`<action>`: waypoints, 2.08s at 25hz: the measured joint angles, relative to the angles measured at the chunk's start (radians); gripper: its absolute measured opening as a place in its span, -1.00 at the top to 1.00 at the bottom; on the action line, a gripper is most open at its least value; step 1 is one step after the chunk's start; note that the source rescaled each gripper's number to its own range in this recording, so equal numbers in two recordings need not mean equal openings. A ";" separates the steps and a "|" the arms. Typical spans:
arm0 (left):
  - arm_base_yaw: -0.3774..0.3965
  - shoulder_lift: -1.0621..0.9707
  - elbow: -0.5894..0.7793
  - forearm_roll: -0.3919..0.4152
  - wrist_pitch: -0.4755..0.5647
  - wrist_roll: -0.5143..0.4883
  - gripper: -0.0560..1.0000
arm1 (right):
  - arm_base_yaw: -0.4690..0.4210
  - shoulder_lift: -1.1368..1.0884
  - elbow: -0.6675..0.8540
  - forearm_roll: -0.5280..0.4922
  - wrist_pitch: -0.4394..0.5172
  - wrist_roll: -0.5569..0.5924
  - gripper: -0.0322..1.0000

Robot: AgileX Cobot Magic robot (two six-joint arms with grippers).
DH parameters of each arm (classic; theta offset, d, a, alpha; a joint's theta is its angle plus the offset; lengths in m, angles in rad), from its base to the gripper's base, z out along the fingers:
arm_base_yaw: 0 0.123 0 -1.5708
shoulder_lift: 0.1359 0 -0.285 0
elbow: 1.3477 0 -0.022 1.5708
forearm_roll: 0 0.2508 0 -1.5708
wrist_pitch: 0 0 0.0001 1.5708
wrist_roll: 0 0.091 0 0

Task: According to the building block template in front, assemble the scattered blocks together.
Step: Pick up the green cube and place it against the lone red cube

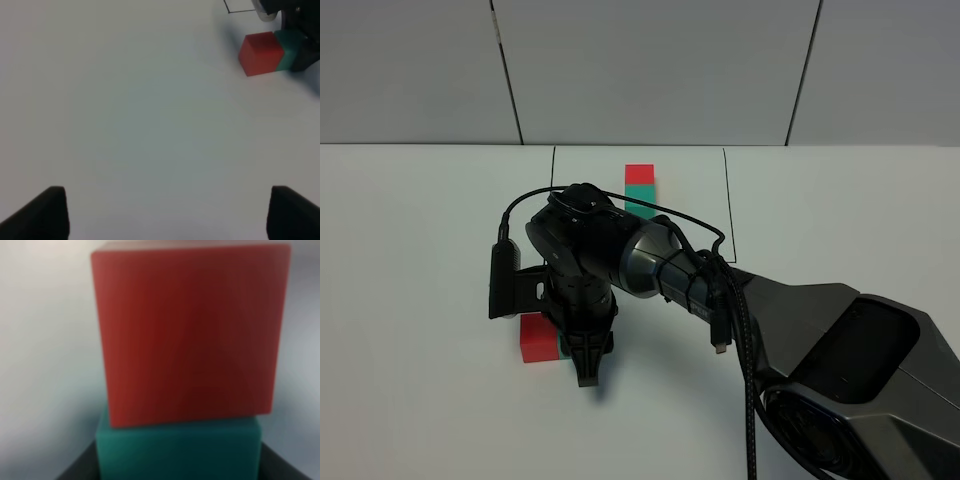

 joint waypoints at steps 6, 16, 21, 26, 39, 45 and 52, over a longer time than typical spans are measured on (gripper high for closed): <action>0.000 0.000 0.000 0.000 0.000 0.001 -0.57 | 0.000 0.000 0.000 -0.001 -0.001 0.000 0.94; 0.000 0.000 0.000 0.000 0.000 0.001 -0.57 | 0.000 0.000 0.000 -0.004 -0.009 0.001 0.94; 0.000 0.000 0.000 0.000 0.000 0.001 -0.57 | 0.000 0.000 0.000 -0.006 -0.008 0.028 0.94; 0.000 0.000 0.000 0.000 0.000 0.001 -0.57 | 0.000 0.000 -0.001 -0.014 -0.011 0.056 0.56; 0.000 0.000 0.000 0.000 0.000 0.001 -0.57 | 0.000 0.000 -0.002 -0.049 -0.012 0.159 -0.22; 0.000 0.000 0.000 0.000 0.000 0.001 -0.57 | 0.000 0.000 -0.006 -0.060 0.042 0.218 -0.22; 0.000 0.000 0.000 0.000 0.000 0.001 -0.57 | 0.000 0.009 -0.036 -0.060 0.060 0.237 -0.24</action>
